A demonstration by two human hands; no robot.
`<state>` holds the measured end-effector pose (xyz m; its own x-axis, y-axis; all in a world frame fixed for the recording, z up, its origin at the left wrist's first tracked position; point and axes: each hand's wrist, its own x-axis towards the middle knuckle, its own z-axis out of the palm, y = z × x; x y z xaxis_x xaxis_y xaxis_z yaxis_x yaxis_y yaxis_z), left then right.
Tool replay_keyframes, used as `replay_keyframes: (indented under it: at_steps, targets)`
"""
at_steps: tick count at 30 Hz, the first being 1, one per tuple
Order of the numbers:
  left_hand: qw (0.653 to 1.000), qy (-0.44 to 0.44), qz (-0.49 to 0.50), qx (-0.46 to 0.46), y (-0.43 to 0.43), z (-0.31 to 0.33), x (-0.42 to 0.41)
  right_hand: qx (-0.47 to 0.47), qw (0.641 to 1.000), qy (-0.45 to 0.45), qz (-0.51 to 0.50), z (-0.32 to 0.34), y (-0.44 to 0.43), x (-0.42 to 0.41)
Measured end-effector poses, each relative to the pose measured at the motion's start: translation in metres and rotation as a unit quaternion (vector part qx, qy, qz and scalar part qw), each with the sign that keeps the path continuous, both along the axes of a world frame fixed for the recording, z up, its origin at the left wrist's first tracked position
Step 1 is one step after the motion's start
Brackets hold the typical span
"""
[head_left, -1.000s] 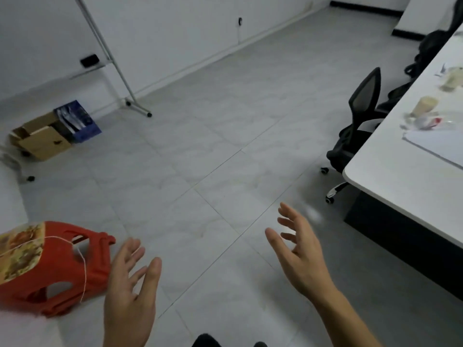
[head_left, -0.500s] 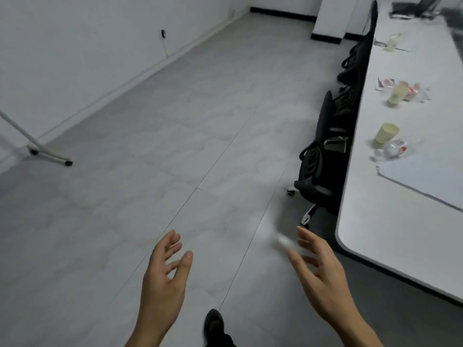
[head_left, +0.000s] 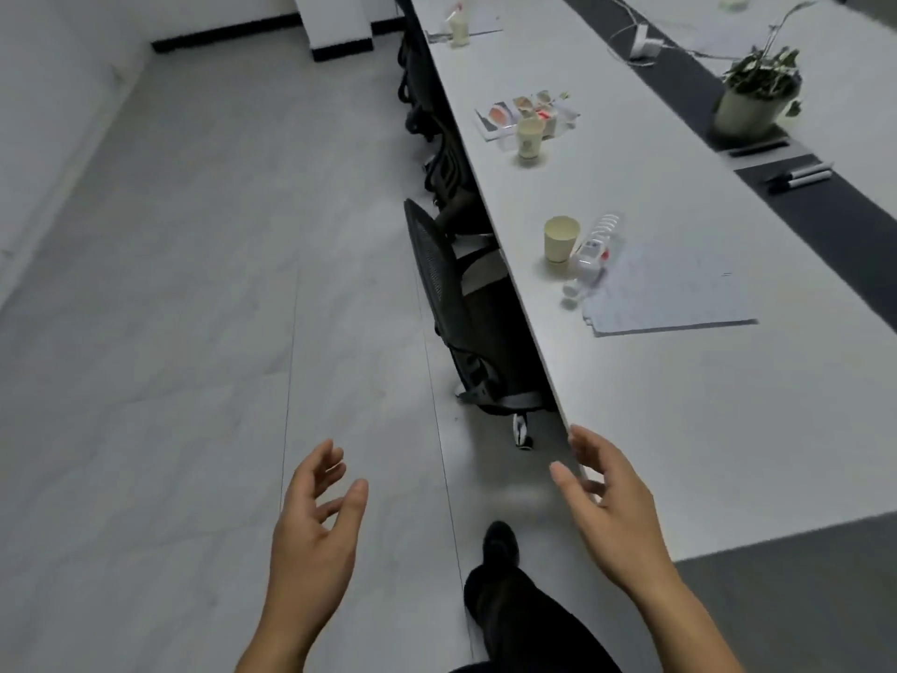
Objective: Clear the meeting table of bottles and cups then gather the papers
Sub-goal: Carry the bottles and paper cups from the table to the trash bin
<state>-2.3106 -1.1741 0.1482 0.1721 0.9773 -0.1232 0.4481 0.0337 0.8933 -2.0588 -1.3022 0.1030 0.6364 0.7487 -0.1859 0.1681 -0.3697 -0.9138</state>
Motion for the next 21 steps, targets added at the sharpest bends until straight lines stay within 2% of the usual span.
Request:
replay_keyframes:
  at_steps: [8,14,21]
  targets:
    - [0.996,-0.033,-0.067,0.045,0.167,0.046,0.096,0.027,0.998,-0.03,-0.039,0.048,0.162,0.083]
    - [0.989,-0.042,-0.142,0.003,0.27,0.015,0.152,0.005,0.99,-0.024,-0.141,0.037,0.237,0.119]
    - [0.96,-0.06,-0.27,-0.045,0.395,-0.004,0.223,-0.052,0.956,-0.02,-0.288,0.036,0.293,0.131]
